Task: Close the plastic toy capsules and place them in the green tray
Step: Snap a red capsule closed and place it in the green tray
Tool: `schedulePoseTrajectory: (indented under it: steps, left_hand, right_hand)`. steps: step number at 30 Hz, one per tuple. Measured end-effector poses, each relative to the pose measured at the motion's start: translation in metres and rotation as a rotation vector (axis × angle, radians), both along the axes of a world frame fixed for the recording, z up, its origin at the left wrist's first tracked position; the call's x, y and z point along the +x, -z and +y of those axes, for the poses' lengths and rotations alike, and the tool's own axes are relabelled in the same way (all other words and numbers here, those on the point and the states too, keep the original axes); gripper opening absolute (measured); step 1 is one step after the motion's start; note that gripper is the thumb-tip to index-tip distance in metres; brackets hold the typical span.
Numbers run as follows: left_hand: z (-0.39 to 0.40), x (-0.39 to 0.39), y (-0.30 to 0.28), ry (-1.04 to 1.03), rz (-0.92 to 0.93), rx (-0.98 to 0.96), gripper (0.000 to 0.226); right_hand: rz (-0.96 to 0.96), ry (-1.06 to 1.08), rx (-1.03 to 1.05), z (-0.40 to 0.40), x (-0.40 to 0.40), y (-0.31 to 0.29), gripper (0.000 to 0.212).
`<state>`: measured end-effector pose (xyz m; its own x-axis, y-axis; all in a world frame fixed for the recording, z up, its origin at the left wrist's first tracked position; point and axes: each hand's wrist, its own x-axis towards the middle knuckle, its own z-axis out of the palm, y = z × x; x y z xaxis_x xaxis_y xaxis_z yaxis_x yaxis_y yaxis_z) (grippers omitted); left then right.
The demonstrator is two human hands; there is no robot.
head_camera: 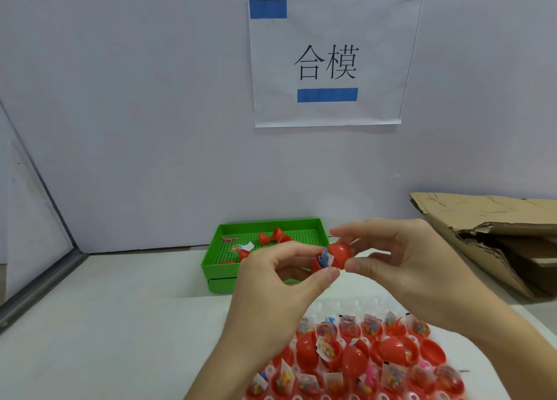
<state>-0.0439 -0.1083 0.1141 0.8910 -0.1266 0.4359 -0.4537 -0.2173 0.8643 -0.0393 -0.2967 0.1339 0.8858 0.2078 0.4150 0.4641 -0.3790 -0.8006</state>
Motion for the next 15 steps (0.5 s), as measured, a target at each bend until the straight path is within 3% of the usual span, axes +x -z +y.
schedulePoseTrajectory:
  steps: [15]
  left_hand:
    - [0.0019,-0.0016,0.0001,-0.030,-0.078,0.061,0.029]
  right_hand:
    - [-0.026,0.004,-0.033,0.0008,0.0025,0.0043,0.024]
